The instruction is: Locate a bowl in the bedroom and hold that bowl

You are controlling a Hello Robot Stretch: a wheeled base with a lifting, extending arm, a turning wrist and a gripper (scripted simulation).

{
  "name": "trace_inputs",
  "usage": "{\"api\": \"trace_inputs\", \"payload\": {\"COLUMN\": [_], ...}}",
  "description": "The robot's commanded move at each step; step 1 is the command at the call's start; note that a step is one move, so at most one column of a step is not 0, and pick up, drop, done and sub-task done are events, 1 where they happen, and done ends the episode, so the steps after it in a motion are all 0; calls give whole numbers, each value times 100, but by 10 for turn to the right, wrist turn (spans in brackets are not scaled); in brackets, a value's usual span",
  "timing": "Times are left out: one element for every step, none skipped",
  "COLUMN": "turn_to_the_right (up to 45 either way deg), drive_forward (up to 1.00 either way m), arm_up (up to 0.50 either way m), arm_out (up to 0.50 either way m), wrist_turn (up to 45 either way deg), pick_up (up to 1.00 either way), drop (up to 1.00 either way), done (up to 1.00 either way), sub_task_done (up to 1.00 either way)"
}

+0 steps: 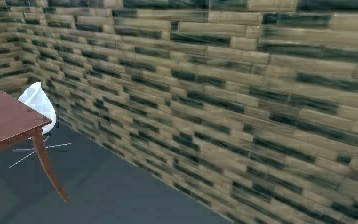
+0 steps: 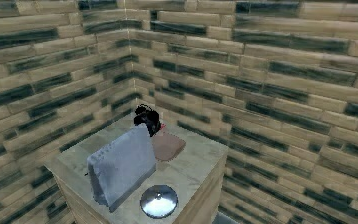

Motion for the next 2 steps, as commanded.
{"api": "trace_inputs", "payload": {"turn_to_the_right": [0, 0], "drive_forward": [0, 0], "arm_up": [0, 0], "arm_out": [44, 0], "wrist_turn": [0, 450], "pick_up": [0, 0], "drop": [0, 0], "done": [0, 0], "sub_task_done": [0, 0]}}
